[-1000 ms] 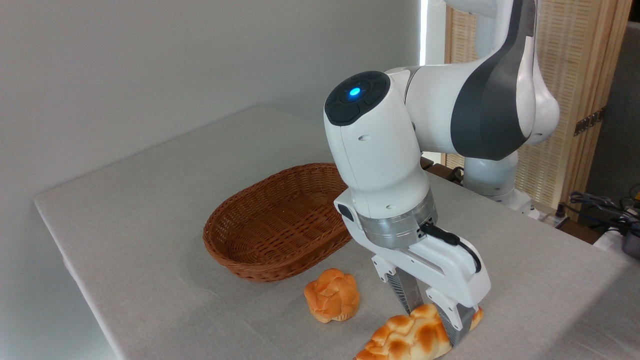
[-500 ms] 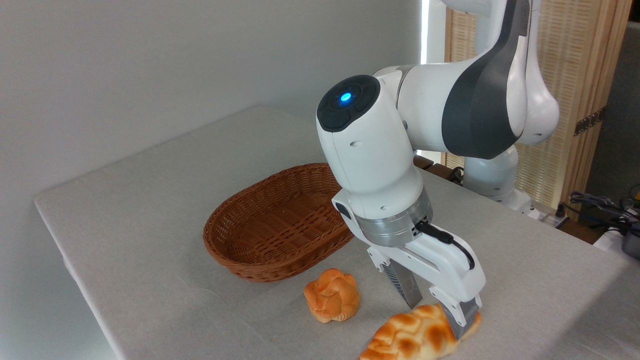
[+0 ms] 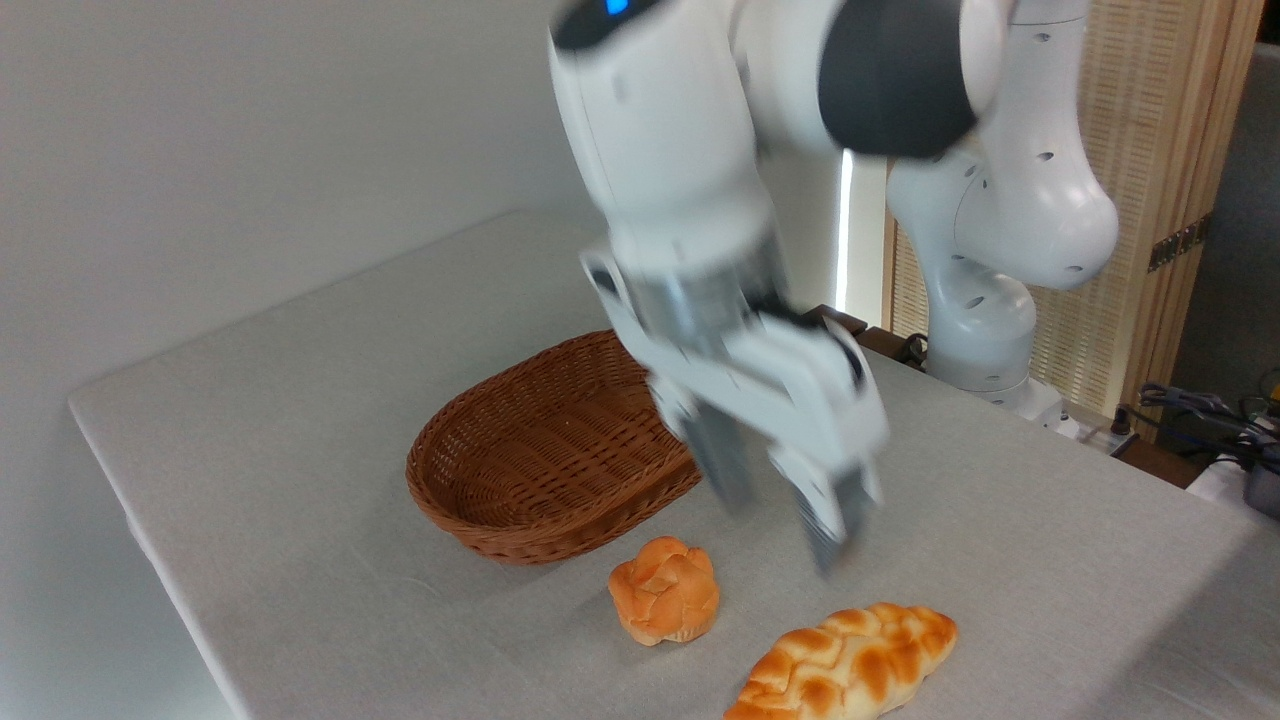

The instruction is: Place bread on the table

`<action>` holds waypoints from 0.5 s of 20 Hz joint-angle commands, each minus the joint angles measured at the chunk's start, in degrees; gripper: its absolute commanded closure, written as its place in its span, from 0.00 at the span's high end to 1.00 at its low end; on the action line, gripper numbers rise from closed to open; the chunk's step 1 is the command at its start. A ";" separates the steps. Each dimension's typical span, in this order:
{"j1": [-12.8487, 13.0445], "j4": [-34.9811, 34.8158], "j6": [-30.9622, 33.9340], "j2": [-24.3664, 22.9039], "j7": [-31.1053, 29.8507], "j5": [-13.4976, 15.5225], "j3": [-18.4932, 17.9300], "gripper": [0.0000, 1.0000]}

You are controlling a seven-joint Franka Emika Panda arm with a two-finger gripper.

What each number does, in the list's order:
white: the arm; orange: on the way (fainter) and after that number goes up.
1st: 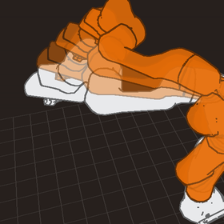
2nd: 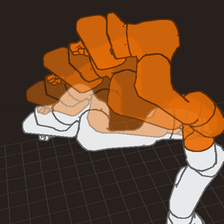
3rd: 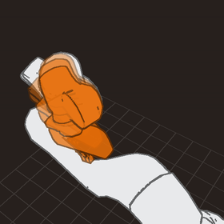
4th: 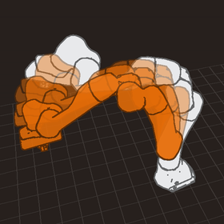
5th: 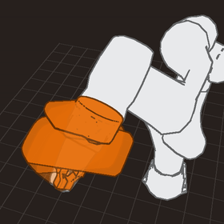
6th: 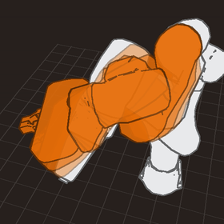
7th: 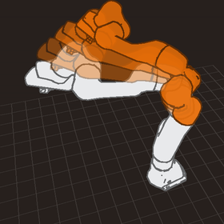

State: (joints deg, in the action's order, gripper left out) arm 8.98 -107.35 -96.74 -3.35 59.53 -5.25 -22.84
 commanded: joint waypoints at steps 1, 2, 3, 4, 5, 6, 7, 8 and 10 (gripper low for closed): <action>-0.37 8.46 4.45 0.19 -1.95 8.49 0.34 1.00; -0.28 9.52 4.54 0.19 -3.44 9.55 0.43 1.00; 0.15 10.75 4.81 0.19 -5.45 10.52 0.51 1.00; 0.24 11.72 5.33 0.19 -7.65 11.57 1.47 1.00; 0.16 13.03 5.86 0.19 -9.15 12.28 2.96 1.00; 0.16 14.00 7.17 0.19 -10.04 12.37 4.19 1.00; 0.24 15.06 8.40 0.19 -11.35 12.29 5.69 1.00; 0.16 15.85 9.11 0.19 -12.84 12.28 7.88 1.00; -1.50 16.47 9.47 -0.07 -16.18 12.20 12.00 1.00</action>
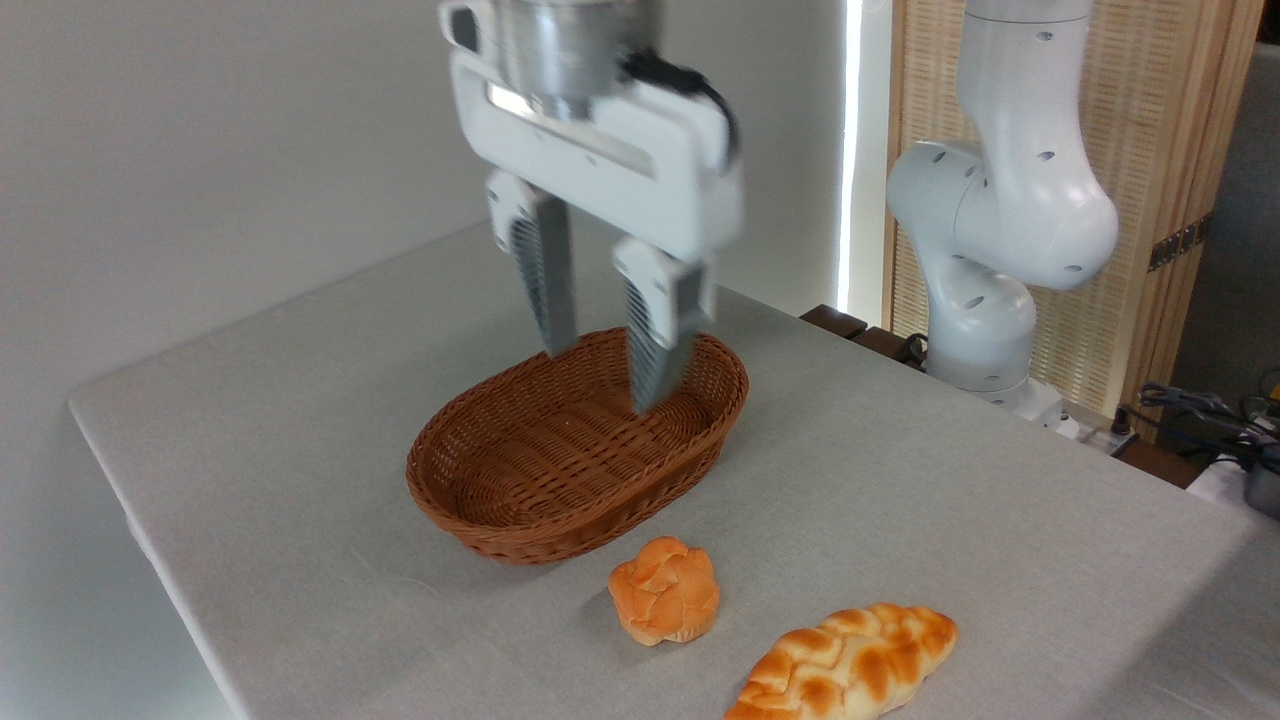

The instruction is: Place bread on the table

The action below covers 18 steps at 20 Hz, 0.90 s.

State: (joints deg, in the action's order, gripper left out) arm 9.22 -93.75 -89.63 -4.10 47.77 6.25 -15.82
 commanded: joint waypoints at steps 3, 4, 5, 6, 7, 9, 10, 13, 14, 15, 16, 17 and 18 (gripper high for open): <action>-4.83 2.78 2.18 0.93 -4.70 0.08 10.10 1.00; -4.83 2.78 2.18 1.20 -4.53 -0.01 10.54 1.00; -4.83 2.78 1.65 1.37 -4.09 -0.27 11.25 1.00; -5.00 2.78 1.39 1.46 -4.35 -1.06 12.56 1.00; -5.18 2.78 1.12 1.72 -4.61 -1.76 13.35 1.00; -5.35 2.69 -0.72 2.25 -5.05 -3.52 14.59 1.00; -5.53 2.69 -1.16 2.25 -5.49 -3.61 14.77 1.00; -6.32 2.08 -1.43 2.34 -5.85 -3.62 15.99 1.00; -6.32 1.99 -1.43 2.34 -5.76 -3.62 16.00 1.00; -6.32 1.55 -1.43 2.34 -5.67 -3.62 16.09 1.00; -6.32 1.29 -1.60 2.34 -5.67 -3.70 16.17 1.00; -6.32 1.20 -1.60 2.34 -5.67 -3.70 16.17 1.00; -6.41 1.28 -1.95 2.34 -5.67 -3.70 16.17 1.00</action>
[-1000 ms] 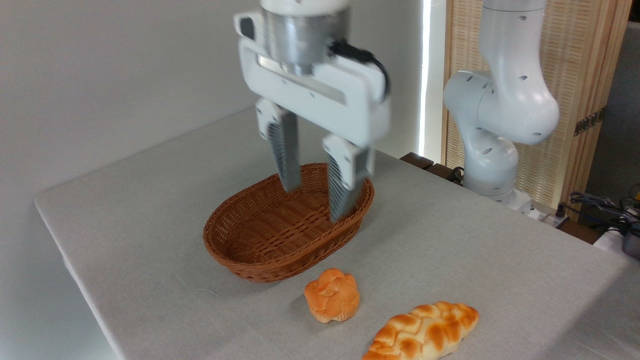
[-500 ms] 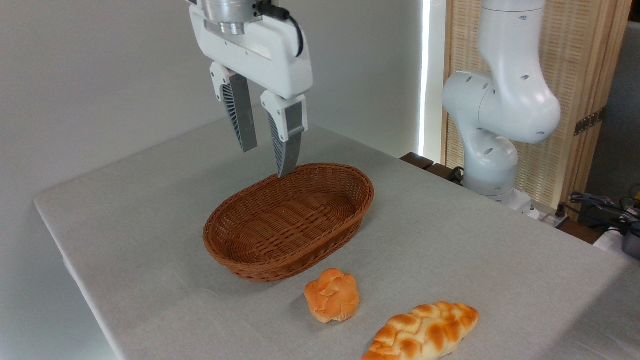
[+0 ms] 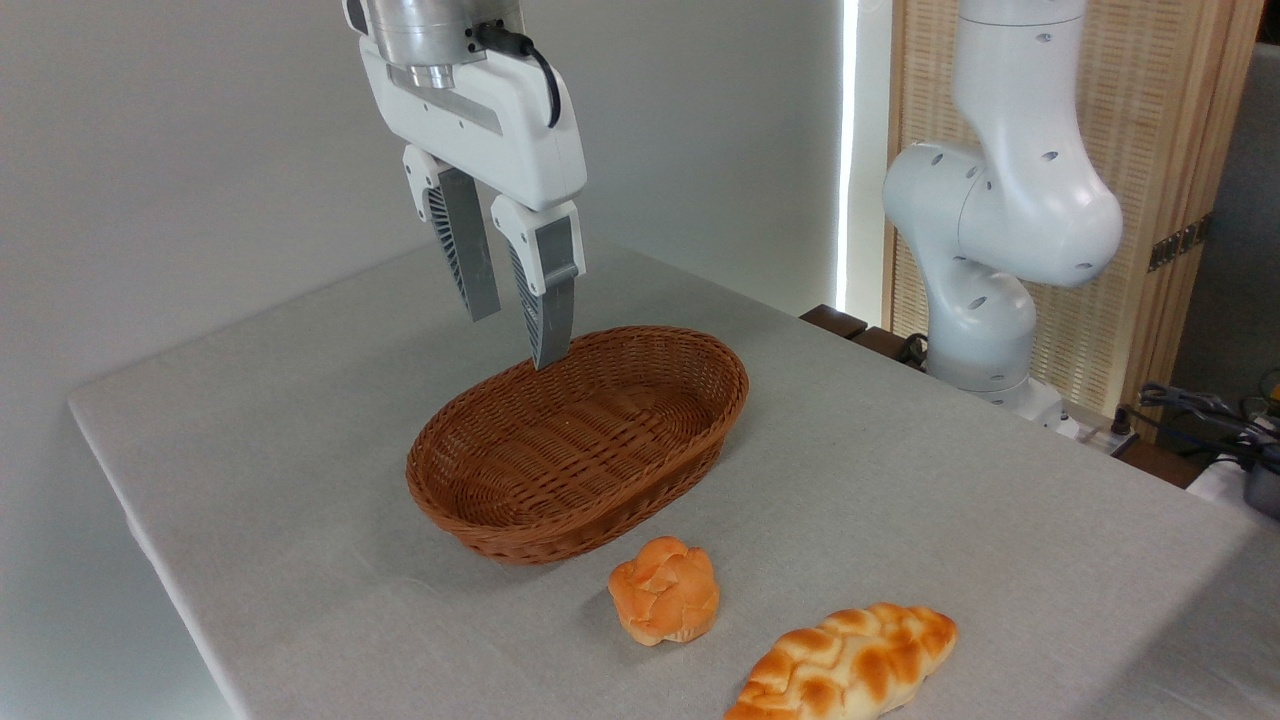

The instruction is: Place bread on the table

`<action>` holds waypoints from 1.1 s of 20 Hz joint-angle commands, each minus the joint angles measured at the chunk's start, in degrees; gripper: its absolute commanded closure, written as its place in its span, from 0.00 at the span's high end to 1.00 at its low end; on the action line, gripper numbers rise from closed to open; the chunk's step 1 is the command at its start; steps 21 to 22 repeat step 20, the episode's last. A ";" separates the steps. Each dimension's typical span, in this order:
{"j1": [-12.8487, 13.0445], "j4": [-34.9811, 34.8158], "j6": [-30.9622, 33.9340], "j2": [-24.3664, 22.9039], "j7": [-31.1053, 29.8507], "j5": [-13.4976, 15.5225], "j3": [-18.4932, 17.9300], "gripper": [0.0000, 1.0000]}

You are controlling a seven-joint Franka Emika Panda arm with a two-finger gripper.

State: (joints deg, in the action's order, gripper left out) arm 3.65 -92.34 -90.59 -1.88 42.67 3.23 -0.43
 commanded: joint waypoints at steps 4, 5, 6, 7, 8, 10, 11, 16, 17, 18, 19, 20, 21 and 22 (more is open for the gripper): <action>-1.97 -0.21 -1.79 0.74 -0.66 -0.68 2.71 1.00; -2.07 -0.21 -1.70 0.74 -0.66 -0.68 2.80 1.00; -2.07 -0.12 -1.70 0.74 -0.66 -0.77 2.71 1.00; -2.07 -0.12 -1.70 0.74 -0.66 -1.03 2.71 1.00; -2.07 -0.12 -1.35 0.65 -0.66 -2.17 2.80 1.00; -2.07 -0.12 -0.91 0.65 -0.66 -2.79 2.80 1.00; -2.07 -0.12 -0.91 0.65 -0.66 -2.79 2.80 1.00; -1.98 -0.03 -0.73 0.56 -0.83 -2.88 2.62 1.00; -2.07 -0.03 -0.56 0.39 -0.92 -2.79 2.54 1.00; -2.07 0.14 -0.12 0.30 -1.18 -2.79 2.27 1.00; -2.07 0.32 -0.03 0.30 -1.27 -2.71 2.10 1.00; -2.07 0.32 -0.03 0.30 -1.19 -2.71 2.01 1.00; -2.07 0.32 -0.03 0.30 -1.19 -2.71 2.01 1.00; -2.07 0.32 -0.03 0.30 -1.19 -2.71 2.01 1.00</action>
